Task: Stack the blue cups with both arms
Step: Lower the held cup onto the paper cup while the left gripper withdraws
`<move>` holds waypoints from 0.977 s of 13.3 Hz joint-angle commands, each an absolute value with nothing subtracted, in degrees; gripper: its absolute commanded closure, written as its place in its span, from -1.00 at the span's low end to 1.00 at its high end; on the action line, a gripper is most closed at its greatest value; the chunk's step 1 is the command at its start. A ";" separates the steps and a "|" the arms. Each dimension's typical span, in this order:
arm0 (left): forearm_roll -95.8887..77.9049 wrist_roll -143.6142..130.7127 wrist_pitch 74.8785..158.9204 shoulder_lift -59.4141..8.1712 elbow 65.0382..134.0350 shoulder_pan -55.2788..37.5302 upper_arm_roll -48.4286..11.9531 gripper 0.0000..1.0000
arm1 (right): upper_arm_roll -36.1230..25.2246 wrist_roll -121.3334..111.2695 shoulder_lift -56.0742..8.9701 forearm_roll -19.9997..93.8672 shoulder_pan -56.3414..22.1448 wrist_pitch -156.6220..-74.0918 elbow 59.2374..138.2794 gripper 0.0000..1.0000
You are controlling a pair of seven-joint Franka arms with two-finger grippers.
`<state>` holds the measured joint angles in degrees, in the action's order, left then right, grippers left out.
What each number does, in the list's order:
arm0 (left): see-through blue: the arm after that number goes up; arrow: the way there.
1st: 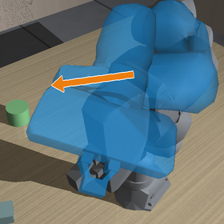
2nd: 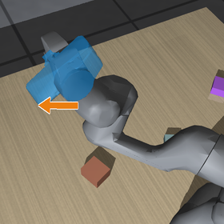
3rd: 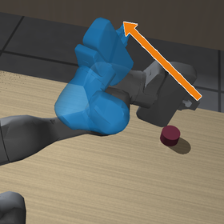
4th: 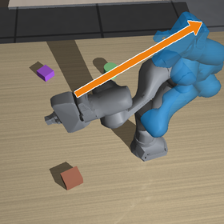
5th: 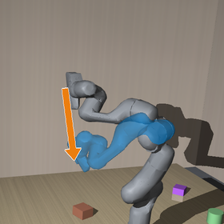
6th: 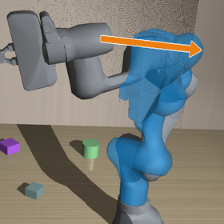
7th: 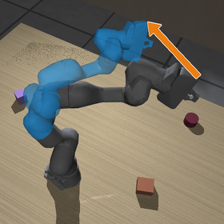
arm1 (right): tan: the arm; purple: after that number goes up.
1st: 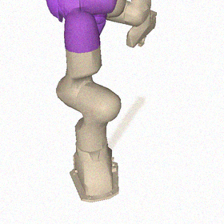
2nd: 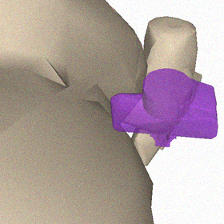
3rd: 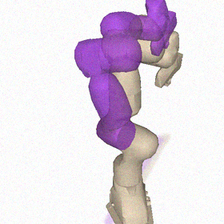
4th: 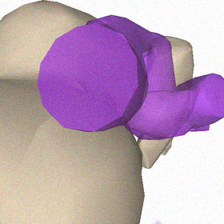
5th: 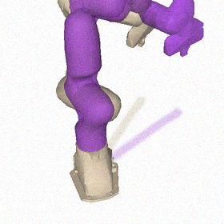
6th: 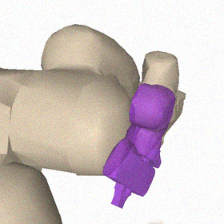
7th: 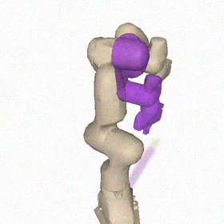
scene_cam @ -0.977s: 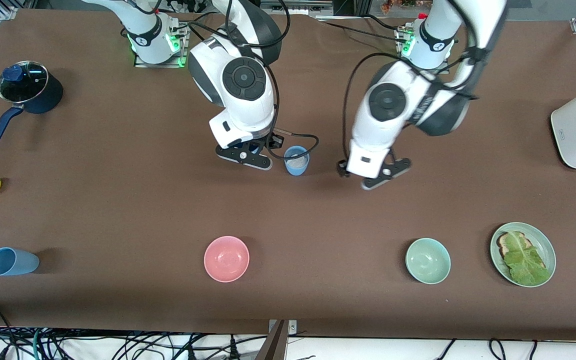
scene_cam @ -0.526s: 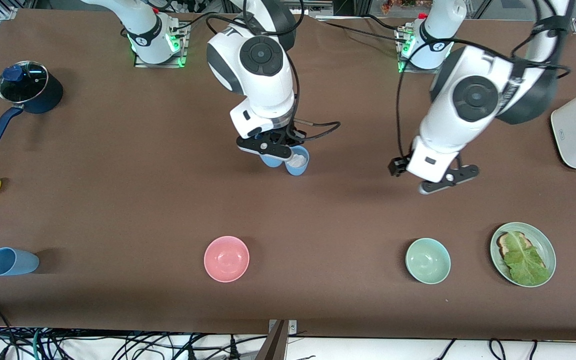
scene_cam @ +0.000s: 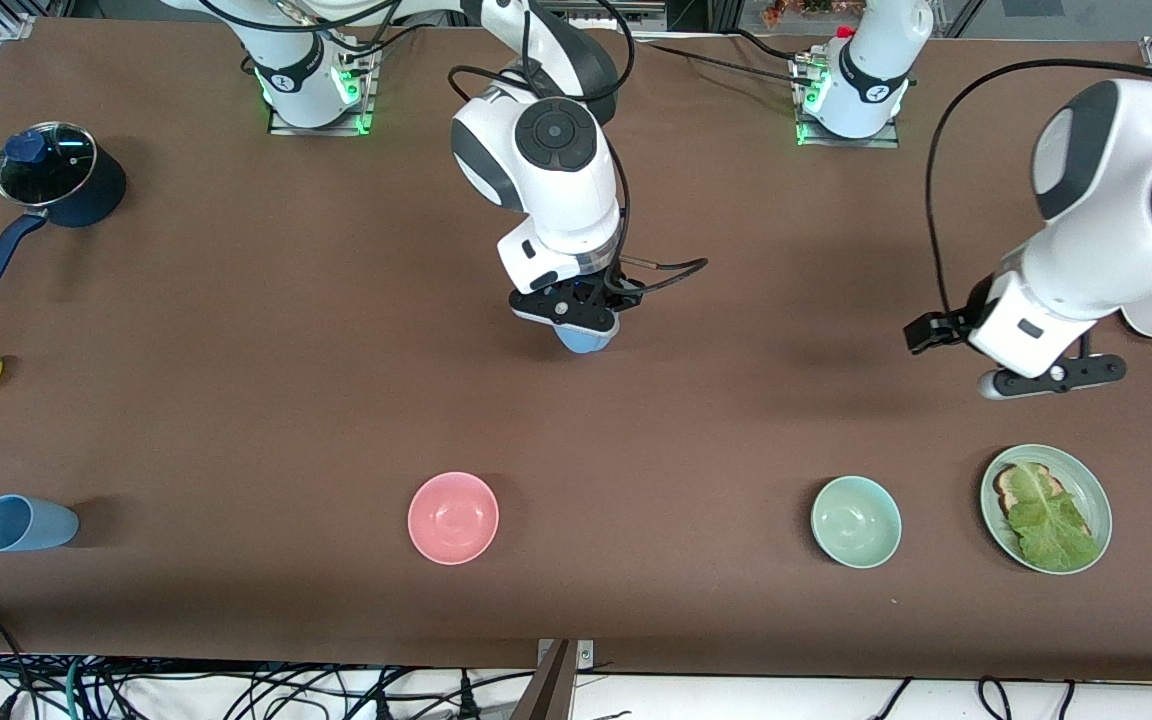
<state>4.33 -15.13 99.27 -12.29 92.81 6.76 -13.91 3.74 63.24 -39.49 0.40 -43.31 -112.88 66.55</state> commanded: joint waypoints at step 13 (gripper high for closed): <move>0.35 5.01 94.22 -5.80 92.64 1.67 0.87 -0.98 | 3.43 64.86 -41.84 1.23 -45.79 -107.93 63.81 1.00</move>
<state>1.41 3.38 95.30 -6.66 92.70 2.80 -0.66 3.71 64.15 -40.83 0.45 -45.17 -108.82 66.40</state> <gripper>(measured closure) 0.004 0.947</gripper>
